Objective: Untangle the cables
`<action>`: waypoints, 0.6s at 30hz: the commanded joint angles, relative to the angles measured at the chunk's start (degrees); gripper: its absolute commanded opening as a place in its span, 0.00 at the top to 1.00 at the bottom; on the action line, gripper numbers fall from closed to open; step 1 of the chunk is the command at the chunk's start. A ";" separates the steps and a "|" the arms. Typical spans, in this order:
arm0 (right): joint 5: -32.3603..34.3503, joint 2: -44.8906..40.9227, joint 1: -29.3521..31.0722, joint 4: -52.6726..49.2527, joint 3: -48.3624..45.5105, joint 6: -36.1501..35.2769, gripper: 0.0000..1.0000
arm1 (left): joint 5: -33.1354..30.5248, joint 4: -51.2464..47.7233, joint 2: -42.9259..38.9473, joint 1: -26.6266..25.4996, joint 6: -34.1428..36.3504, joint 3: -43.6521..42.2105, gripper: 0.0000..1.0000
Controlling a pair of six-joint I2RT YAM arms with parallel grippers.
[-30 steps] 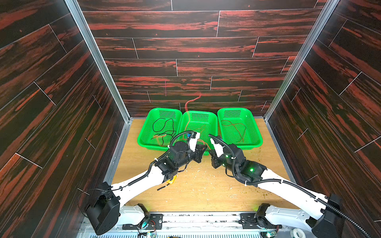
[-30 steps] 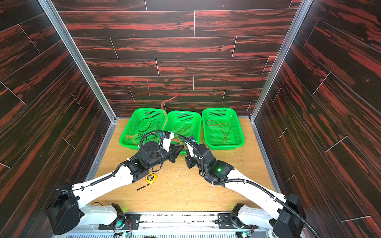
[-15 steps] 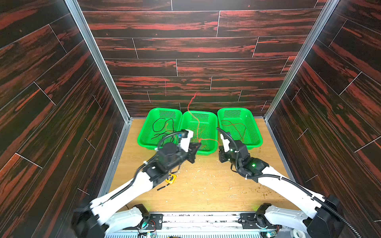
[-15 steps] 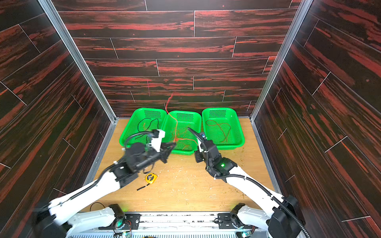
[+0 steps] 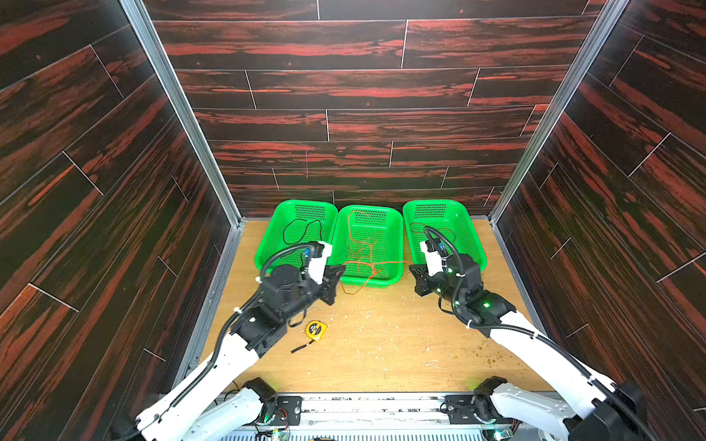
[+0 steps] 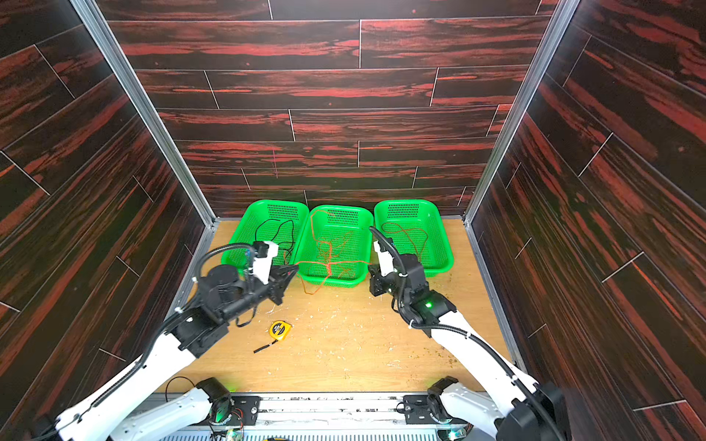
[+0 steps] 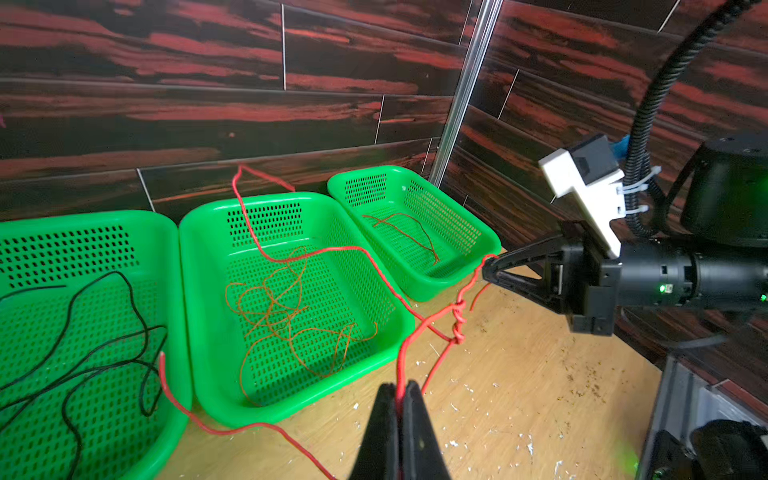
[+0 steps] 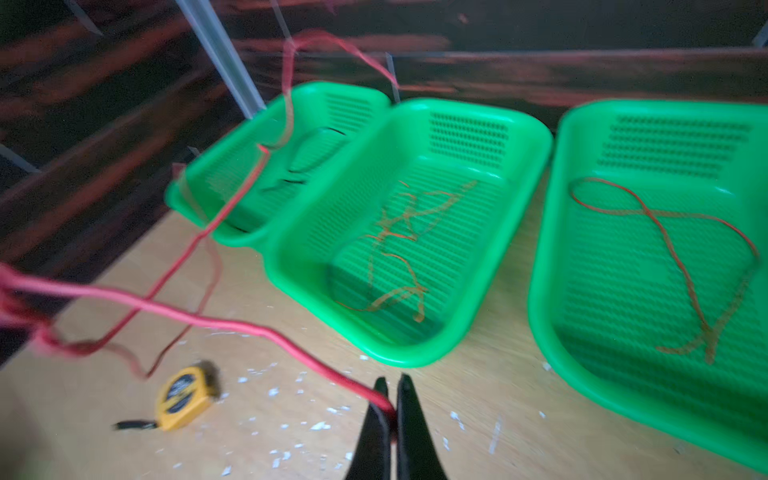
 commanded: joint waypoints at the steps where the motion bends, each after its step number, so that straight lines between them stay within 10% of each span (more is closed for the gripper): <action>1: 16.87 0.63 -7.85 -12.42 -2.35 0.58 1.00 | -8.64 3.09 -7.34 6.46 1.17 2.99 1.00; 7: 15.93 -0.14 -10.89 -15.03 -1.29 0.57 1.00 | -5.92 -0.31 -8.62 8.56 2.46 3.93 1.00; 14: 10.05 -0.01 -7.10 -15.97 5.80 -0.68 1.00 | 16.29 1.70 -0.02 8.23 -3.15 5.36 1.00; 18: 13.23 2.55 -1.34 -17.20 11.30 -0.53 1.00 | 18.04 3.83 3.67 2.70 -2.29 5.89 1.00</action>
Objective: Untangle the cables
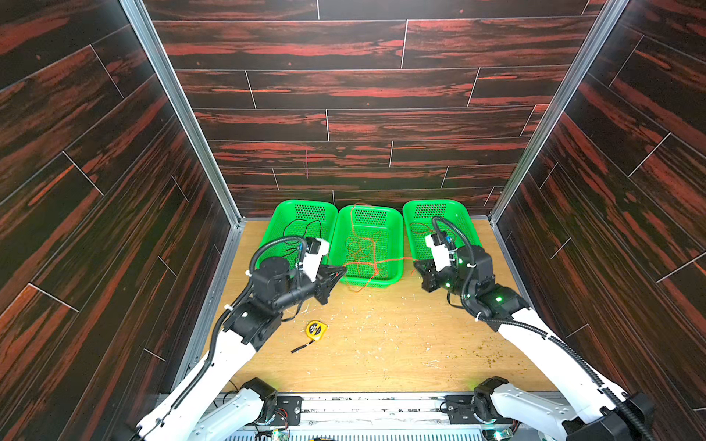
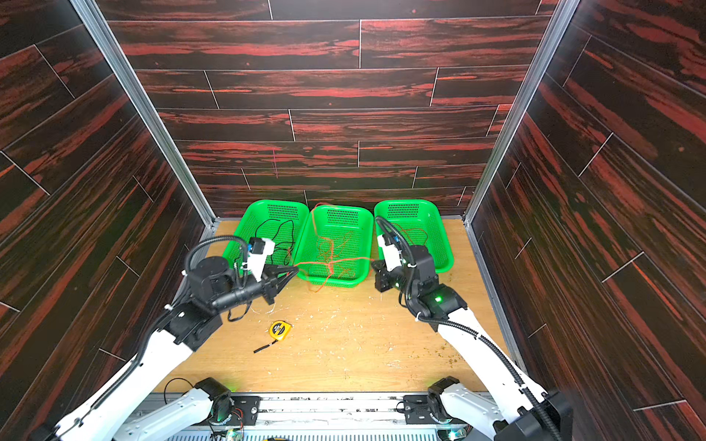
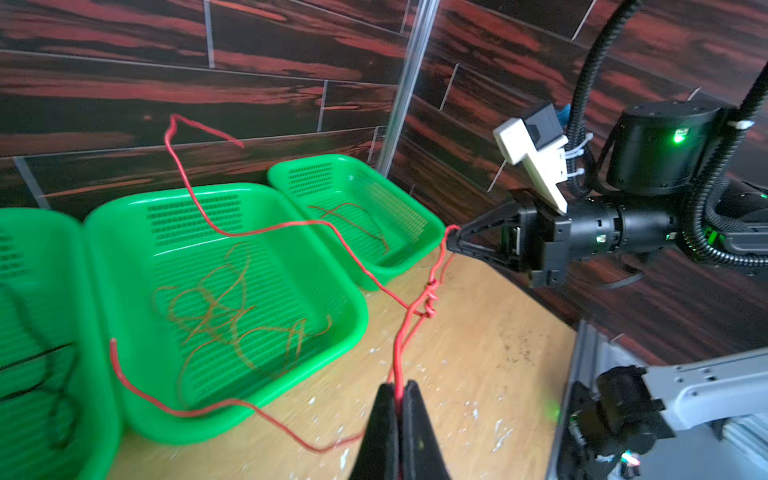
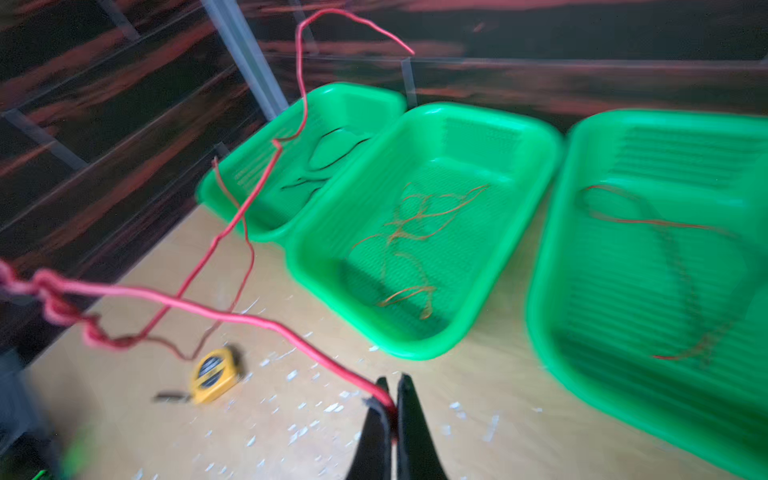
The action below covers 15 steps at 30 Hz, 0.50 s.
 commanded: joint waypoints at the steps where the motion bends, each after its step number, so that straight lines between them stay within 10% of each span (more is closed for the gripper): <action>1: 14.53 2.92 1.85 -7.43 3.94 0.84 1.00 | 0.66 3.13 1.13 -3.07 0.66 3.95 1.00; 15: 13.08 9.90 10.52 -5.25 13.35 -1.36 1.00 | 4.38 -3.50 12.46 -12.00 5.05 9.84 1.00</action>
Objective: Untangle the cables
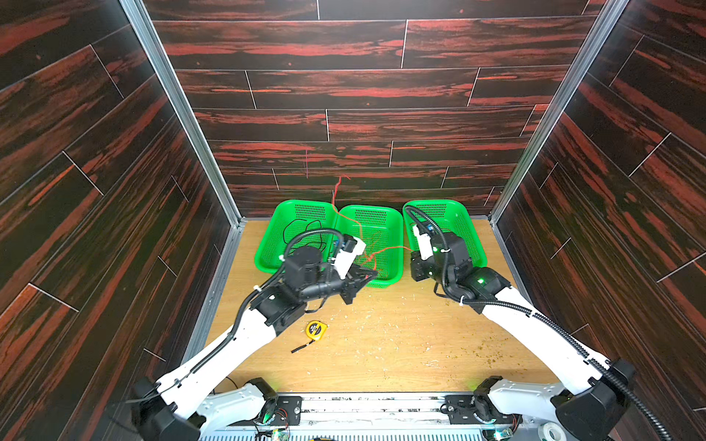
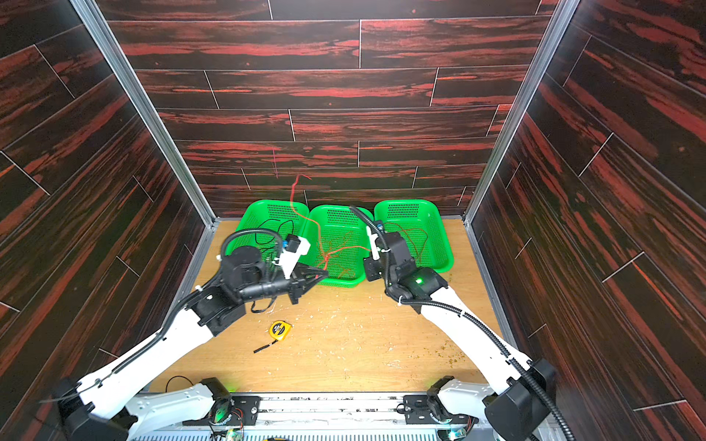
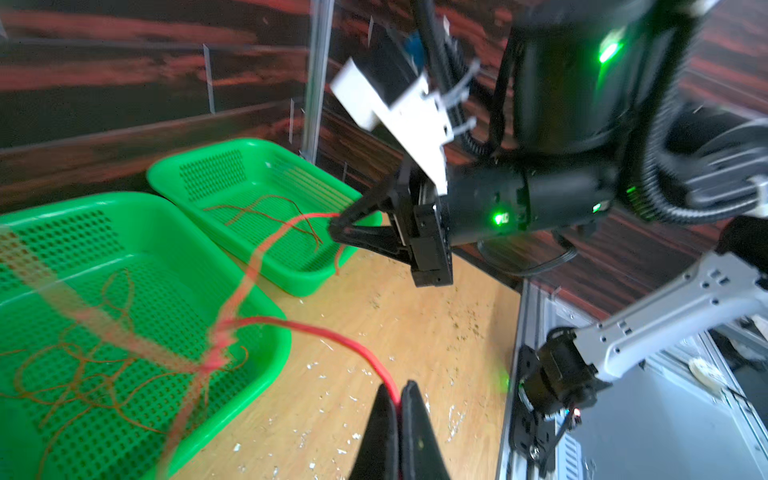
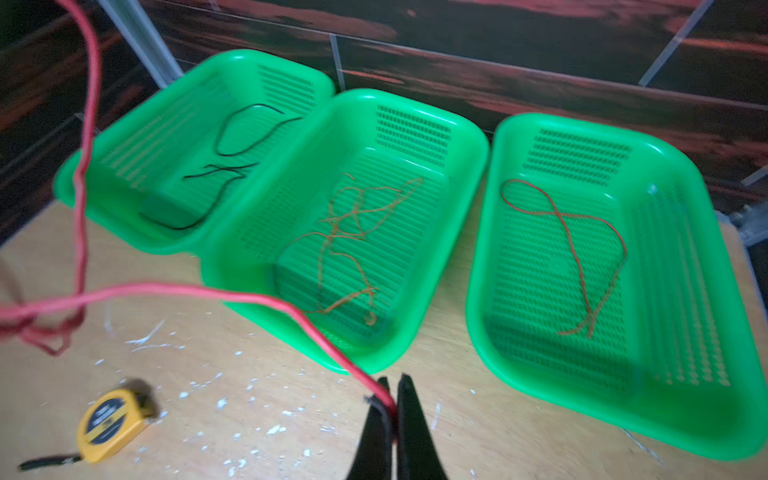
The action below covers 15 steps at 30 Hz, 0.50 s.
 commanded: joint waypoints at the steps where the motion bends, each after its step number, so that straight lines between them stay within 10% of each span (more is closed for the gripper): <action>1: -4.24 0.11 1.81 3.27 2.00 -1.03 1.00 | 2.12 -2.65 1.55 -0.94 2.27 1.52 1.00; 15: -20.12 -3.30 6.61 10.14 0.53 -1.39 1.00 | -5.08 1.17 8.52 -2.65 0.70 -0.94 1.00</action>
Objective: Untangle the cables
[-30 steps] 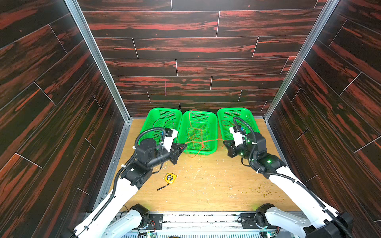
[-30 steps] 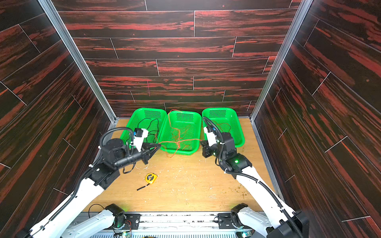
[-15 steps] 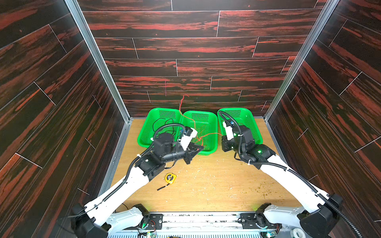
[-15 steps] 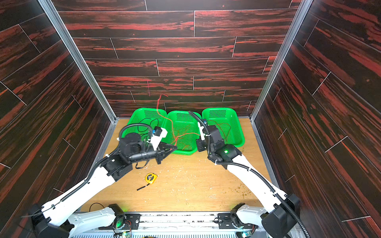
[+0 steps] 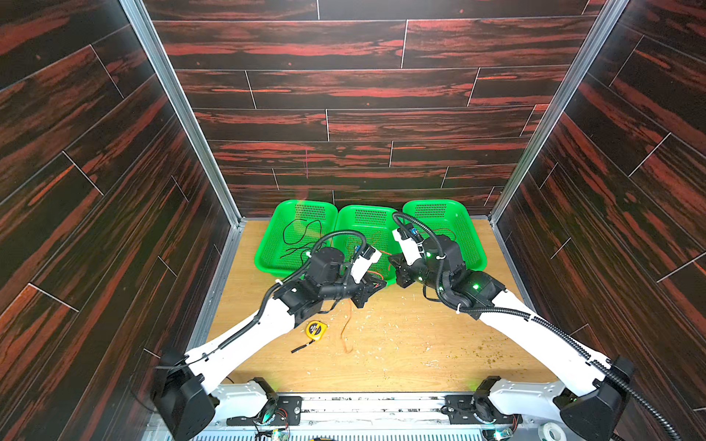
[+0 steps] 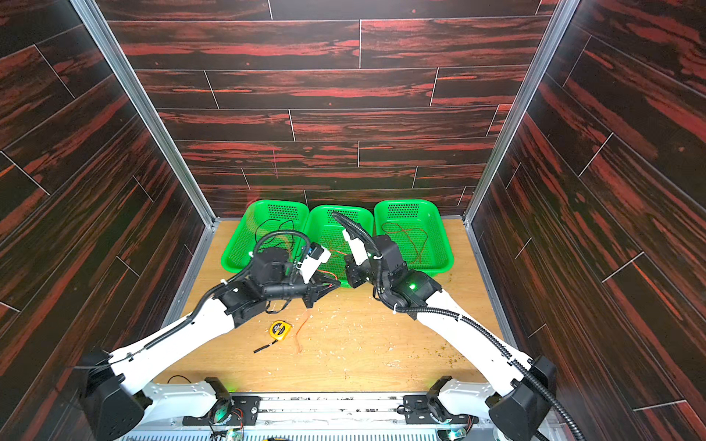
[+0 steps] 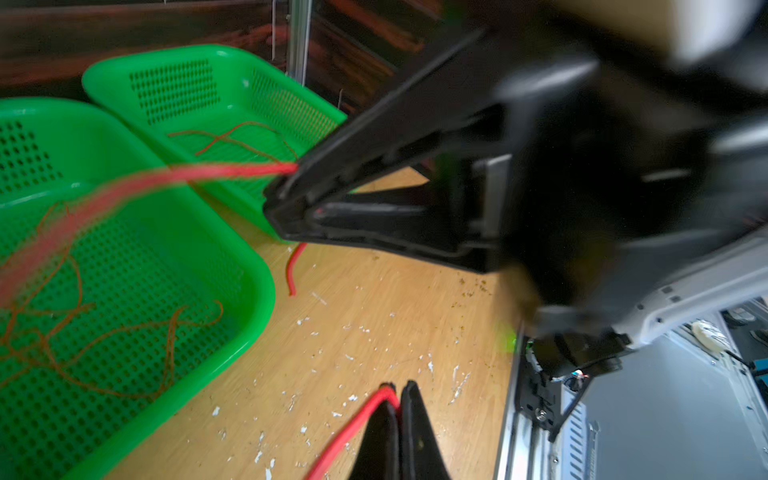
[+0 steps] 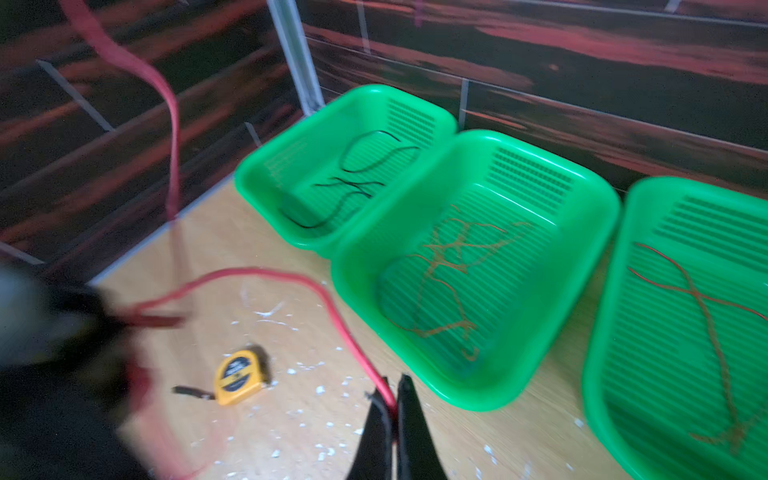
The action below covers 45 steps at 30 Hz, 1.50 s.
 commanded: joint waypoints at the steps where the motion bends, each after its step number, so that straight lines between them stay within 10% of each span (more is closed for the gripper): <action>1: -8.24 -3.07 1.21 3.66 -0.04 0.74 1.00 | -4.94 2.07 0.34 -0.45 0.22 -0.70 1.00; 7: -9.92 -2.81 1.29 -1.47 -0.98 1.50 1.00 | -17.38 7.45 -3.60 -0.40 -0.47 -4.19 1.00; 10: -6.60 -1.13 0.92 -3.41 -1.03 3.08 1.00 | -15.12 11.16 -4.86 -0.46 -0.15 -5.23 0.59; 14: -3.46 -1.04 -1.18 -2.39 -1.38 4.76 1.00 | -10.36 5.71 -6.36 -1.54 2.27 -4.32 0.34; 27: -3.61 -0.15 -5.02 -4.74 0.78 -7.77 1.00 | -20.30 -18.52 -21.70 -1.66 16.05 0.16 0.40; 45: -8.28 -3.67 -1.08 -0.10 -4.38 -17.34 1.00 | -8.14 -22.28 2.07 2.99 20.11 18.85 0.40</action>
